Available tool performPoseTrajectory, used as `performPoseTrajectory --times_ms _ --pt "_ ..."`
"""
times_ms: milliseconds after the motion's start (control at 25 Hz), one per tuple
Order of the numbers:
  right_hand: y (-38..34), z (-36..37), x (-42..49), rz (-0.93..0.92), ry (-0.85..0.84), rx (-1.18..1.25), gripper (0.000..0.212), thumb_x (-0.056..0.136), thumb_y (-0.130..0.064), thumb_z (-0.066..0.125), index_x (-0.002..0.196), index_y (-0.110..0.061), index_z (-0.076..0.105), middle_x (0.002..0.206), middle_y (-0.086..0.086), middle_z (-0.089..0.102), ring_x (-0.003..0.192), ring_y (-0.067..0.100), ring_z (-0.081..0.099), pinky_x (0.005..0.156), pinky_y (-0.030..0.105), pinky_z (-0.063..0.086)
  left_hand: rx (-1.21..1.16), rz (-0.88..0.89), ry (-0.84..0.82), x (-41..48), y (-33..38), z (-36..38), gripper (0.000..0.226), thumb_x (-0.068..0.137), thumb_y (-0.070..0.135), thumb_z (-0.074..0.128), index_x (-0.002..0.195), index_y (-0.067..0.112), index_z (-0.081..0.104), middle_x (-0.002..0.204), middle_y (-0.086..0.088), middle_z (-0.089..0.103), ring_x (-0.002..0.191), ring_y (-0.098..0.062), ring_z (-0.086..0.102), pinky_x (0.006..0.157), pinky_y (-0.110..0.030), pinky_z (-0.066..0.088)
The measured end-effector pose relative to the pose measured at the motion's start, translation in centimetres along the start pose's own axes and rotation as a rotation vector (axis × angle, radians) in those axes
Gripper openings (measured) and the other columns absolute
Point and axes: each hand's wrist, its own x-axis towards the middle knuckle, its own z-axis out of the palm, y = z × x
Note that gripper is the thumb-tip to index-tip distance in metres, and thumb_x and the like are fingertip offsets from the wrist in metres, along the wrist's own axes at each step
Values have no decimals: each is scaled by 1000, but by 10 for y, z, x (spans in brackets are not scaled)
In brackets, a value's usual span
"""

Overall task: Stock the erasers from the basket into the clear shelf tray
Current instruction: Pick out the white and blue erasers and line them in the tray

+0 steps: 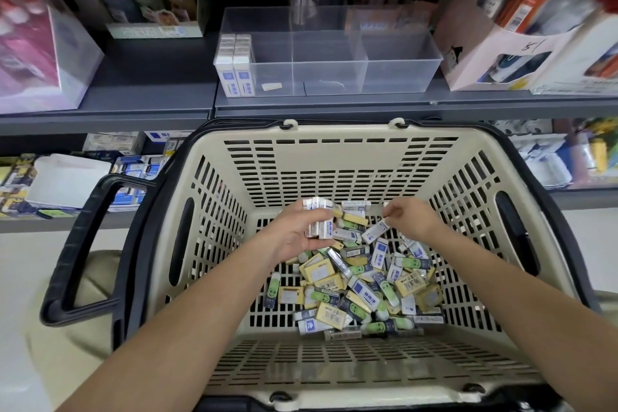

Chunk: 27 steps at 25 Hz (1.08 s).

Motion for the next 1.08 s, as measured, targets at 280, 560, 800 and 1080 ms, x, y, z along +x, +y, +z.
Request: performPoseTrajectory --times_ms 280,560,800,1080 --pt "16 22 2 -187 -132 -595 37 86 -24 62 122 -21 50 126 5 45 105 26 54 80 32 47 49 -16 16 5 -3 -3 40 83 4 66 120 5 50 98 -11 63 87 -21 65 58 -33 57" --pt "-14 -3 0 -237 -306 -274 22 95 -22 49 113 -14 59 93 4 60 73 15 53 66 29 45 117 -11 75 7 -5 -5 25 82 4 66 103 10 55 100 -12 65 86 -21 64 58 -33 56" --pt "-52 -9 -23 -324 -403 182 3 90 -18 58 92 -17 60 85 9 64 77 18 57 76 35 49 187 -22 -47 5 -5 -5 24 78 11 72 99 14 61 87 -5 68 82 -19 64 81 -40 55" --pt "-56 -8 -28 -249 -359 551 3 90 -12 58 91 -10 60 70 1 70 61 7 66 57 18 51 179 -72 -204 -1 -2 1 46 56 26 82 99 17 67 91 -1 70 80 -13 67 67 -29 56"
